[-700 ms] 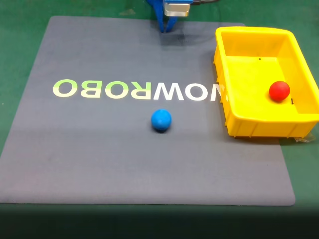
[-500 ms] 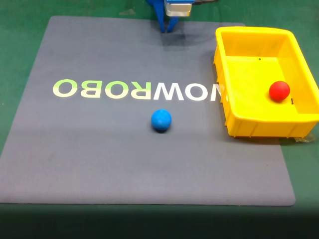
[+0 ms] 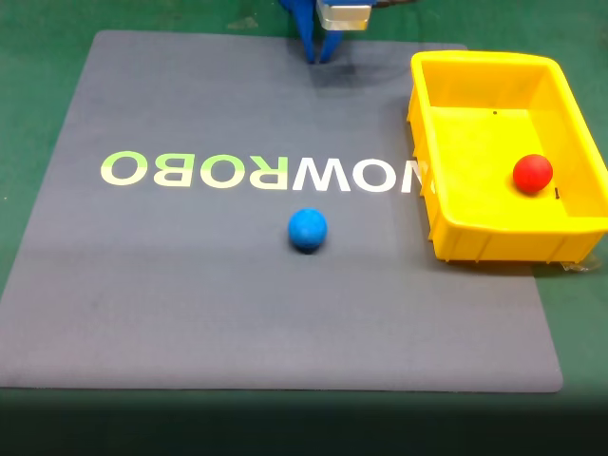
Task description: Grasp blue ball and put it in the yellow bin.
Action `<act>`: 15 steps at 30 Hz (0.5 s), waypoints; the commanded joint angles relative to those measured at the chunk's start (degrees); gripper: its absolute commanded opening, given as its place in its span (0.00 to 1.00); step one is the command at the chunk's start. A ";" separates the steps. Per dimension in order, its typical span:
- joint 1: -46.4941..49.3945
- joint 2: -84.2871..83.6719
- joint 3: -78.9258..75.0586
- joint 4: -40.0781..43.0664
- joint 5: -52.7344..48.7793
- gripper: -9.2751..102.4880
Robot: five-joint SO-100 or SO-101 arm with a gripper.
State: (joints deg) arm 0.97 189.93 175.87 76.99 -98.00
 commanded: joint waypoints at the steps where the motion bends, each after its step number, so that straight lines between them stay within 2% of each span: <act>1: 2.81 0.53 -2.02 -2.81 -1.76 0.29; 4: 3.43 0.53 -5.89 -5.45 -3.43 0.37; 9: 6.24 -1.05 -10.72 -12.13 -11.78 0.39; 12: 7.38 -8.88 -15.47 -17.93 -13.18 0.40; 15: 7.38 -23.47 -25.84 -20.65 -11.43 0.40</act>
State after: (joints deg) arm 7.29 177.36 160.84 59.85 -110.48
